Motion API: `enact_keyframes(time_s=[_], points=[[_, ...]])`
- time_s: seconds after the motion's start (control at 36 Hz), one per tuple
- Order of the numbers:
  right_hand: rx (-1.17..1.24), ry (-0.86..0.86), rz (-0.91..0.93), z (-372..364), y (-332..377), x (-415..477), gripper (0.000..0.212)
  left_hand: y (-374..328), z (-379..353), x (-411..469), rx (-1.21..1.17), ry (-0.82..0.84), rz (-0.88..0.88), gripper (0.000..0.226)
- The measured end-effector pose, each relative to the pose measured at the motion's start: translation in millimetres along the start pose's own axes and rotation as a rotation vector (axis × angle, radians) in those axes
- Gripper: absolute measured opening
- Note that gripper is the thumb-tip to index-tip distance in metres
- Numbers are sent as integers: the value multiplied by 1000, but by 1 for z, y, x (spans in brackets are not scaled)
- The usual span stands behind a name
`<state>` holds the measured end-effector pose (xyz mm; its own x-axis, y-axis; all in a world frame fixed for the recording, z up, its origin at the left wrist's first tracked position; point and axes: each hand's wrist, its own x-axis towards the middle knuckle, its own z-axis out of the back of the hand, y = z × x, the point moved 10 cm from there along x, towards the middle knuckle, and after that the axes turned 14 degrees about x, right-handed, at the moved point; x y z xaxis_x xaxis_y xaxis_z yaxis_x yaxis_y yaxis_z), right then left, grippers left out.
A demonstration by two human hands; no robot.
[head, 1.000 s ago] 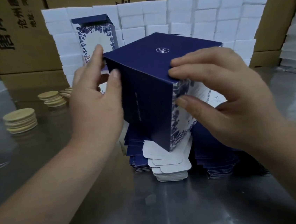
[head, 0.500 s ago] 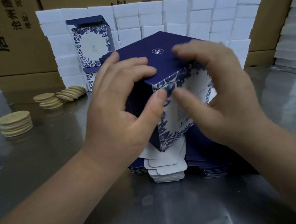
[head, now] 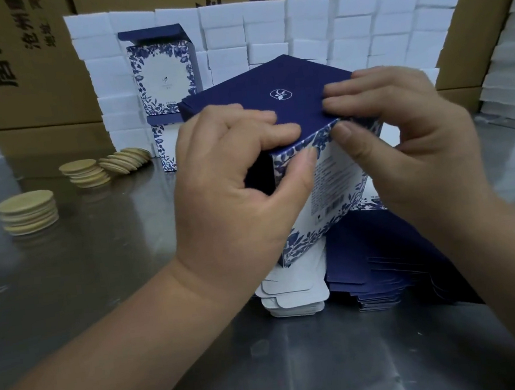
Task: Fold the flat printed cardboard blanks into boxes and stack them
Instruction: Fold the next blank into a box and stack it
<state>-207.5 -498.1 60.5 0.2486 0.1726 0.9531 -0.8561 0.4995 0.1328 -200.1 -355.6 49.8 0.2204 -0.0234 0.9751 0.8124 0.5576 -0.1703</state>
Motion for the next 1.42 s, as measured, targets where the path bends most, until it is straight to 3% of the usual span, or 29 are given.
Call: enact_keyframes(time_s=[0.31, 0.42, 0.61, 0.75, 0.97, 1.22, 1.31, 1.42], points=[[15, 3, -39, 3, -6, 2, 19, -3, -2, 3, 1, 5, -3, 11], [6, 0, -69, 9, -19, -2, 29, -5, 0, 3, -27, 7, -1, 10], [227, -52, -180, 17, -38, -3, 18, -5, 0, 3, -51, 13, 5, 10], [246, -69, -178, 24, -40, -2, 16, -9, -1, 3, -52, 14, -15, 10], [482, -189, -331, 29, -58, -10, 22, -6, -3, 2, -51, 19, -11, 10], [555, -269, -407, 24, -62, -16, 26, -5, -4, 0, -54, 24, -51, 12], [537, -226, -516, 14, -71, -25, 39, -1, -9, -3, -37, 84, -98, 21], [505, -215, -588, 11, -78, -29, 34, 13, -20, -10, 44, 177, -65, 58]])
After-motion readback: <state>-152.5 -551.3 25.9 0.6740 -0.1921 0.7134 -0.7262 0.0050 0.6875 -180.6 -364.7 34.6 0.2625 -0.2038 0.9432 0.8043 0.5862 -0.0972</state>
